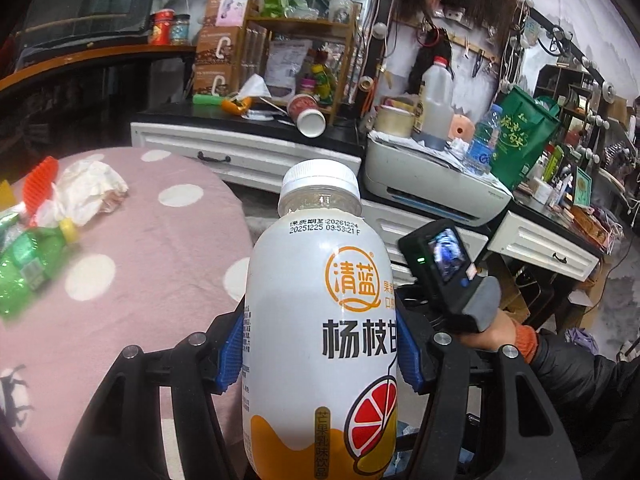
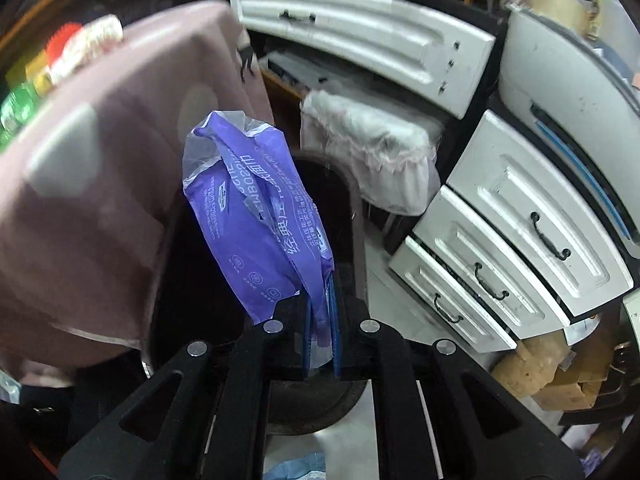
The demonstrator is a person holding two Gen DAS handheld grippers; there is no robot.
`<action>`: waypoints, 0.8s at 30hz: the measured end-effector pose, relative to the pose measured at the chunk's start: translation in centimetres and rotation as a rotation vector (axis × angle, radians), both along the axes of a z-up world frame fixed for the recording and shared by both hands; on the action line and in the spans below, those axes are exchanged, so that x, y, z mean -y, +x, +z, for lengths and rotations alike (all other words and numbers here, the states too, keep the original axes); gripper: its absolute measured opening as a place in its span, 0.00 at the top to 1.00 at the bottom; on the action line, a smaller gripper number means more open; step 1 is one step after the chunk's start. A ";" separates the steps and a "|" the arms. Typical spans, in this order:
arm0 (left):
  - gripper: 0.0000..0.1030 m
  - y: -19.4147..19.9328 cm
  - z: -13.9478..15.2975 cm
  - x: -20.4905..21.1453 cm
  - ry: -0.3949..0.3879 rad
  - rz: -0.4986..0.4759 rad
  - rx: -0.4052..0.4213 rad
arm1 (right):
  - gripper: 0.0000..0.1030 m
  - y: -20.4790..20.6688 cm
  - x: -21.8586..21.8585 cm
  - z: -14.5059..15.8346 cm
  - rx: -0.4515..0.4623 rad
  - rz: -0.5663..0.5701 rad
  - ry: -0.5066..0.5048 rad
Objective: Collect trash
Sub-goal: 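Carry the purple bag over the black bin and open the right tool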
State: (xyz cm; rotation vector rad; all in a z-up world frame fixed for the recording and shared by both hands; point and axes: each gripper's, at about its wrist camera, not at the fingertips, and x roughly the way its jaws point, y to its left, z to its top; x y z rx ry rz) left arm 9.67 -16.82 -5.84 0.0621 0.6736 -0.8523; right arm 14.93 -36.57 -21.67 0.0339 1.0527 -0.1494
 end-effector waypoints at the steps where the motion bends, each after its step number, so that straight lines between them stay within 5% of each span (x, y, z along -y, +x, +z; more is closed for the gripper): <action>1: 0.41 0.0 -0.2 0.4 0.004 -0.005 -0.004 | 0.92 0.2 -0.3 -0.7 -0.017 0.006 -0.019; 8: 0.41 -0.1 -2.6 2.6 0.056 -0.036 -0.033 | 0.91 1.4 -1.2 -5.2 -0.097 0.027 -0.017; 10: 0.41 0.0 -3.3 3.0 0.073 -0.040 -0.042 | 0.82 1.6 -1.0 -6.3 -0.109 0.026 0.020; 13: 0.41 0.1 -4.0 3.4 0.091 -0.044 -0.047 | 0.52 1.5 -0.7 -7.2 -0.123 -0.001 0.049; 24: 0.41 0.0 -5.7 5.4 0.140 -0.073 -0.063 | 0.39 -0.9 2.3 -2.4 0.009 -0.166 0.022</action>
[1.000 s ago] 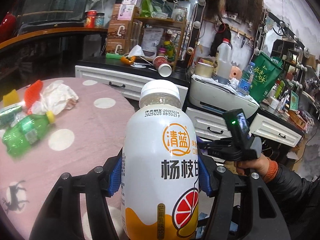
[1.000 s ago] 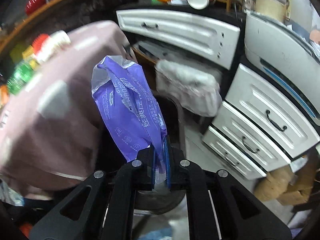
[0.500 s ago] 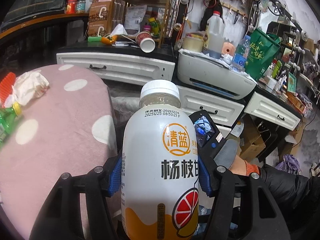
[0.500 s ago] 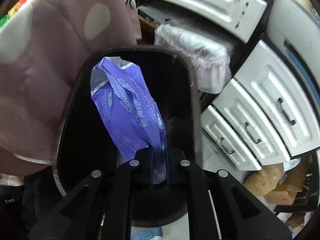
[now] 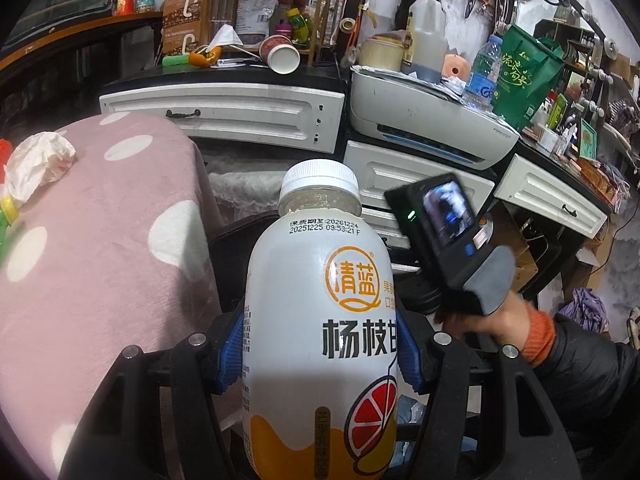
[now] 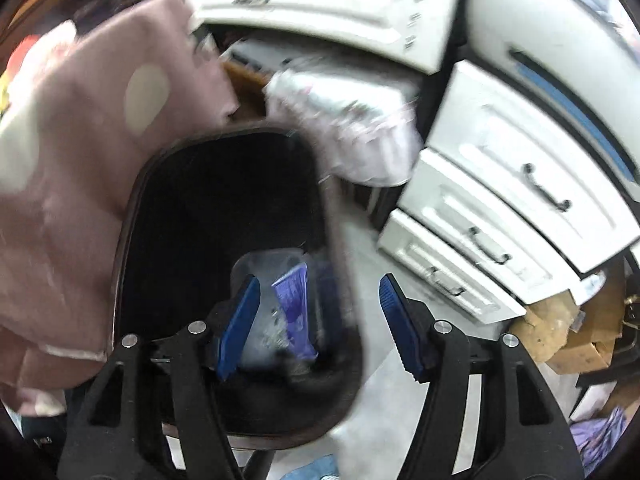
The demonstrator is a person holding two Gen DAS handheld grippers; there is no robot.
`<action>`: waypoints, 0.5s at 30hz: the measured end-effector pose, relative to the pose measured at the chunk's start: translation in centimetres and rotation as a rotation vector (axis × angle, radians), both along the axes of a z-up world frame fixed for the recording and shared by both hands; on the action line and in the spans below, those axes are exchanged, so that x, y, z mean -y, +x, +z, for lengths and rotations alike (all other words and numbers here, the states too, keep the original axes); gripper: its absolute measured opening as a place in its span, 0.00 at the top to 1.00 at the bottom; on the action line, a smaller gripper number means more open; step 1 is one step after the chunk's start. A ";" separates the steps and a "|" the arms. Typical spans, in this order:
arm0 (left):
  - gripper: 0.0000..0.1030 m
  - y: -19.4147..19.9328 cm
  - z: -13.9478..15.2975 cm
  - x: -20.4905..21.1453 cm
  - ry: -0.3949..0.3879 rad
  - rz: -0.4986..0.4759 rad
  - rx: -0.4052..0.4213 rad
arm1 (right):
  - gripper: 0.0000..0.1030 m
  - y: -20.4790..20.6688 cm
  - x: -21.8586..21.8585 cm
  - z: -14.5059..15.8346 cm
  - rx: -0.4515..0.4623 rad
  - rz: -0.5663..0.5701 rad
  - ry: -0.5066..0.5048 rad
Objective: Collect trash
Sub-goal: 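Carry the purple bag over the black bin and open the right tool, then lower the juice bottle into the black bin and open the left tool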
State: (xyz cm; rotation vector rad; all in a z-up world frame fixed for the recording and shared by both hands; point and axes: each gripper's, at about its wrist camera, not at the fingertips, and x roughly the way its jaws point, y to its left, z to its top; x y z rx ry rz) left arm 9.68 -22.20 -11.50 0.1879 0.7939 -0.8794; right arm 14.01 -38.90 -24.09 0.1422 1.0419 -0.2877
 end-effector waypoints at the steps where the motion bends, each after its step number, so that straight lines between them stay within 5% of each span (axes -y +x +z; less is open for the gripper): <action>1: 0.41 0.2 -0.2 0.4 0.005 -0.005 -0.009 | 0.39 -0.4 0.7 0.8 0.018 -0.026 -0.008; 7: 0.41 1.3 -2.3 2.8 0.058 -0.033 -0.060 | 0.32 -2.5 4.5 4.3 0.122 -0.166 -0.030; 15: 0.41 4.1 -5.9 6.3 0.137 -0.040 -0.144 | 0.31 -4.1 4.5 6.3 0.183 -0.183 -0.034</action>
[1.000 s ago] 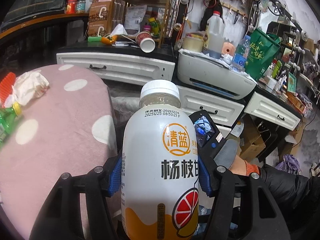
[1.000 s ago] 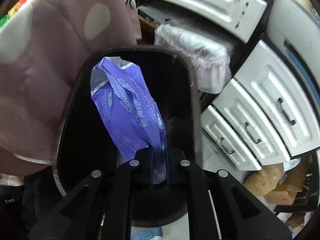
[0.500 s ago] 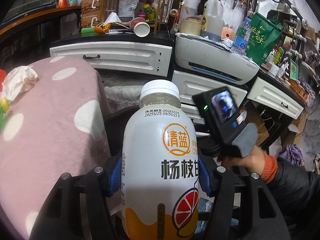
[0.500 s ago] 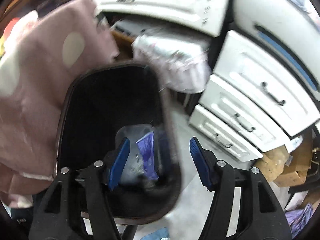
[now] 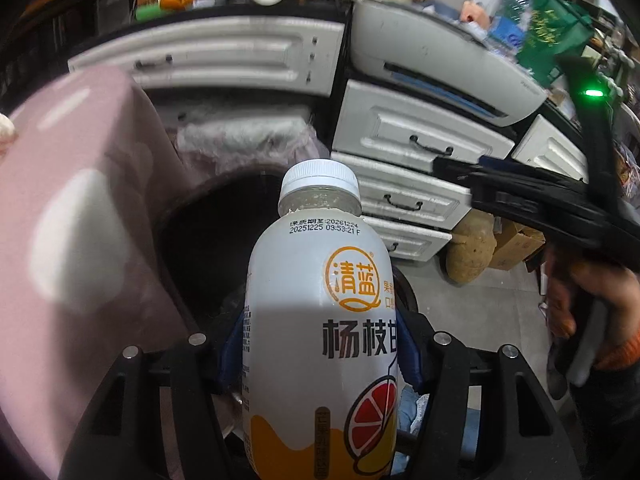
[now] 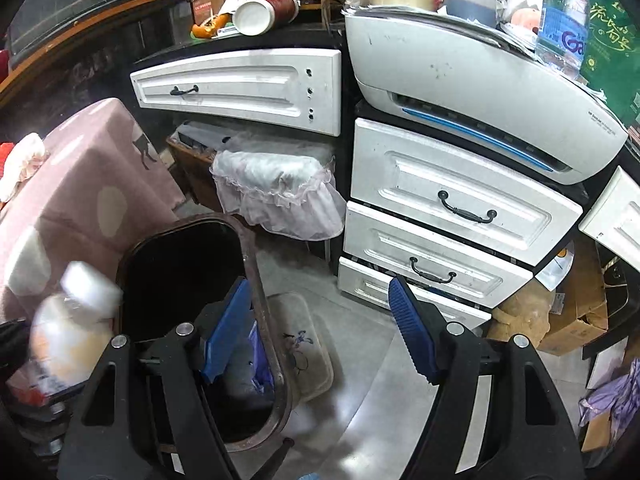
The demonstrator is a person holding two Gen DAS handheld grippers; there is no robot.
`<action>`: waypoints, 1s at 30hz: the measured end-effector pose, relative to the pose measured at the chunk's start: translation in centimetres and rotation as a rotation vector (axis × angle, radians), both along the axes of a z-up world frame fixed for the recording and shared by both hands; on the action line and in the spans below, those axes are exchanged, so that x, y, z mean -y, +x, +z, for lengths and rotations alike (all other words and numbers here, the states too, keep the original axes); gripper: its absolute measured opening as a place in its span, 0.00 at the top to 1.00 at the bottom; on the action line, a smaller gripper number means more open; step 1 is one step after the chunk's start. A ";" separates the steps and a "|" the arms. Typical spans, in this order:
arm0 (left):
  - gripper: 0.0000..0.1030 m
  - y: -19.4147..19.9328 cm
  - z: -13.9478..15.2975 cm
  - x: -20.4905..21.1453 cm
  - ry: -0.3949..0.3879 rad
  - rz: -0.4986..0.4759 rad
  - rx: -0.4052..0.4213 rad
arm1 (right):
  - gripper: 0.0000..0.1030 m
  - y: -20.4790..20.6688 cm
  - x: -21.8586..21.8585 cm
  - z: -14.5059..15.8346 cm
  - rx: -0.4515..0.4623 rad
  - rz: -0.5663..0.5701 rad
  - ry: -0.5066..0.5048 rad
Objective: Collect trash
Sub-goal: 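Lower the juice bottle into the black bin and open the left tool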
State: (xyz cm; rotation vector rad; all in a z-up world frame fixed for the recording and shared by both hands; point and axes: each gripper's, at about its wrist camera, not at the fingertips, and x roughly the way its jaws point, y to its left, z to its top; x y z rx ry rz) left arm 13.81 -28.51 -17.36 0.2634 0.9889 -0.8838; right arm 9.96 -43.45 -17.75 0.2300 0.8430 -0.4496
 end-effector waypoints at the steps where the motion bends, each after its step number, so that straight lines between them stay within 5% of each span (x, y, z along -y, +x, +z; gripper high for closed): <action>1: 0.41 0.6 -0.5 0.4 0.010 0.007 -0.015 | 0.31 -0.1 0.1 -0.1 0.001 0.007 -0.002; 21: 0.41 4.8 -5.8 3.2 0.155 0.078 -0.119 | 0.31 -0.4 -0.2 0.0 0.029 0.015 0.042; 26: 0.15 4.7 -6.1 3.7 0.185 0.067 -0.115 | 0.31 -0.5 -0.2 0.0 0.033 0.013 0.049; 30: 0.14 4.2 -5.3 3.5 0.178 0.055 -0.092 | 0.31 -0.6 -0.1 0.3 0.039 0.008 0.047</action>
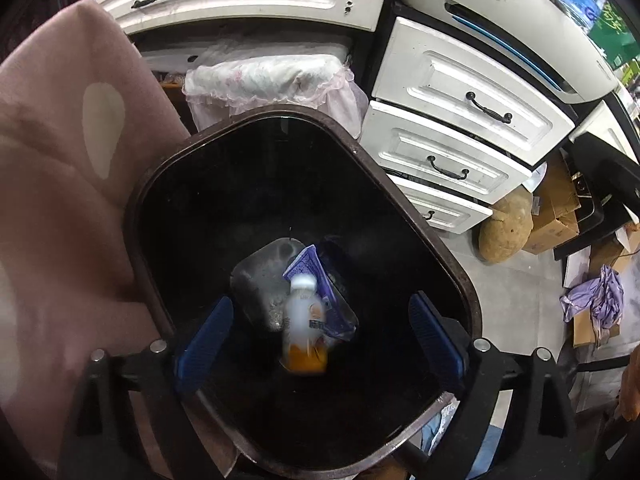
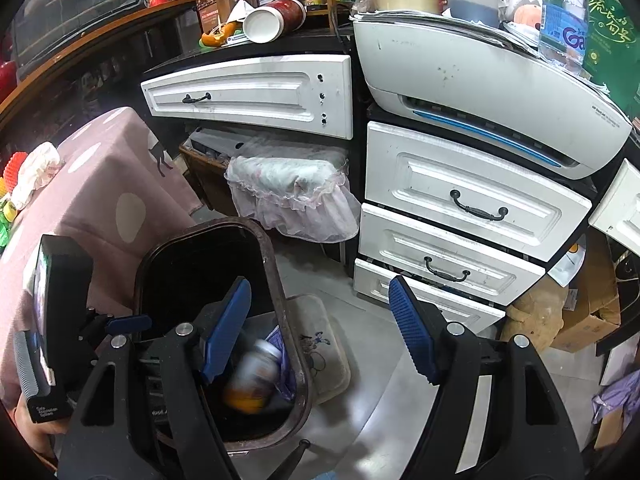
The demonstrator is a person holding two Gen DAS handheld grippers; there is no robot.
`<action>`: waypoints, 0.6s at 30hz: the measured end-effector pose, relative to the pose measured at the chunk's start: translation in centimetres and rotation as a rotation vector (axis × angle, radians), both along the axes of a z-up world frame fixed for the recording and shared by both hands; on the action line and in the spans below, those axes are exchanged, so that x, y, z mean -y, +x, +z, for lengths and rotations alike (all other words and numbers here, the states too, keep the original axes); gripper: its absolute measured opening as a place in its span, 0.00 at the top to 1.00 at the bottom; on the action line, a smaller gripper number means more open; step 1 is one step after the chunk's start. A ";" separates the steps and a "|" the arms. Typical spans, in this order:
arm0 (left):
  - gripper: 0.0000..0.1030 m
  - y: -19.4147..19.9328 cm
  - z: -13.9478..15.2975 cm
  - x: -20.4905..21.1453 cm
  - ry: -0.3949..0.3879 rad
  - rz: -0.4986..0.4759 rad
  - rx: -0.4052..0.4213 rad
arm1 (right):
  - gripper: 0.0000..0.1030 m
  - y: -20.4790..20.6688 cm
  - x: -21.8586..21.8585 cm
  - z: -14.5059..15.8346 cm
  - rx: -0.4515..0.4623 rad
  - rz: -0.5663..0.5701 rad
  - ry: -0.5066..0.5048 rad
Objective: Collect trash
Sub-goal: 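Lower the juice bottle into the black bin and open the left tool, then move the left tool to the green soda bottle and grasp it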
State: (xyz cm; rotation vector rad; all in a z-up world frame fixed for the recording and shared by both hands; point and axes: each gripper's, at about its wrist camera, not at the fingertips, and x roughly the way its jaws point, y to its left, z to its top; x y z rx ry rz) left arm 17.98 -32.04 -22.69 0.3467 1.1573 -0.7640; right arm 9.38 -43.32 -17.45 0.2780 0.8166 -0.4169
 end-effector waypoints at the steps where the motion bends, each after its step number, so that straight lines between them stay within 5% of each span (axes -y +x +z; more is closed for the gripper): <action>1: 0.14 -0.2 0.3 -0.1 -0.006 -0.001 0.008 | 0.31 -0.1 0.0 0.1 0.003 -0.003 -0.002; 11: 0.12 -4.0 5.4 -2.6 -0.103 -0.031 0.129 | 0.16 -0.8 1.0 1.2 0.038 -0.046 -0.013; 18: 0.07 -6.4 10.0 -6.5 -0.183 -0.024 0.193 | 0.14 -0.4 -0.3 2.0 0.053 -0.005 -0.008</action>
